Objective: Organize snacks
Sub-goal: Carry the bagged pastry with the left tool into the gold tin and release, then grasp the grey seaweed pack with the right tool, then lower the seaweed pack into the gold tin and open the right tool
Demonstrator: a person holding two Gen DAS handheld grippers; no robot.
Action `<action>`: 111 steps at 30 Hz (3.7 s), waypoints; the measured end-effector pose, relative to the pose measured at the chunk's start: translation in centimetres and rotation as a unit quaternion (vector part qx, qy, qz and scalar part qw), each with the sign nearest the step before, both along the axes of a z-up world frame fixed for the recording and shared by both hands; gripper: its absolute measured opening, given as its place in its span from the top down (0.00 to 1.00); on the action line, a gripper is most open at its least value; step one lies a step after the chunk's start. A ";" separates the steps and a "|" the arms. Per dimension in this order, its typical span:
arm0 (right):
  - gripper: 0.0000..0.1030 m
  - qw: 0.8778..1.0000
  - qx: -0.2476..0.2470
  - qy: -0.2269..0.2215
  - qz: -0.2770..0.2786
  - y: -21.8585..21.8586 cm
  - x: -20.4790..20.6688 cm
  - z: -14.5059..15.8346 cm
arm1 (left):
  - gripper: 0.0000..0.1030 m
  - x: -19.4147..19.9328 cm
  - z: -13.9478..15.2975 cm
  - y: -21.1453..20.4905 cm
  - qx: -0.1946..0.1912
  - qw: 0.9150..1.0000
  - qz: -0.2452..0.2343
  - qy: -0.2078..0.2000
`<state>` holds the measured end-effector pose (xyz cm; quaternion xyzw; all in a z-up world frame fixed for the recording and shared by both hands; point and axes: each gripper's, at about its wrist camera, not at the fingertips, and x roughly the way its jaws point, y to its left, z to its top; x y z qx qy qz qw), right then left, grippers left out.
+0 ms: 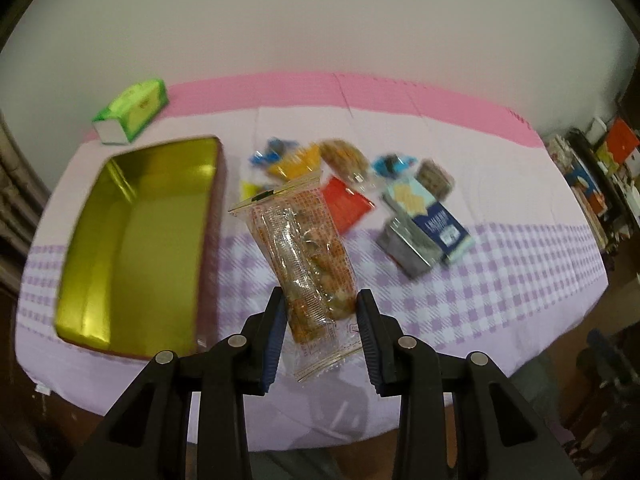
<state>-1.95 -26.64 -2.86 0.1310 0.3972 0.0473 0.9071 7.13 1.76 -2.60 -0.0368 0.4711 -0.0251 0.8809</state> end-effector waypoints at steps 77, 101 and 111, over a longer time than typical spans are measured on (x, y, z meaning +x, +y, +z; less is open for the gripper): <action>0.47 0.935 -0.126 0.007 0.330 14.5 12.2 -1.6 | 0.38 -5.7 3.9 13.5 0.085 0.978 0.169 -0.092; 0.77 0.916 -0.072 0.049 0.392 22.8 16.0 2.5 | 0.37 -7.2 3.5 17.9 0.053 0.952 0.284 -0.104; 0.77 0.914 -0.022 0.076 0.398 34.8 21.0 2.0 | 0.37 -6.7 2.6 19.0 0.065 0.948 0.301 -0.079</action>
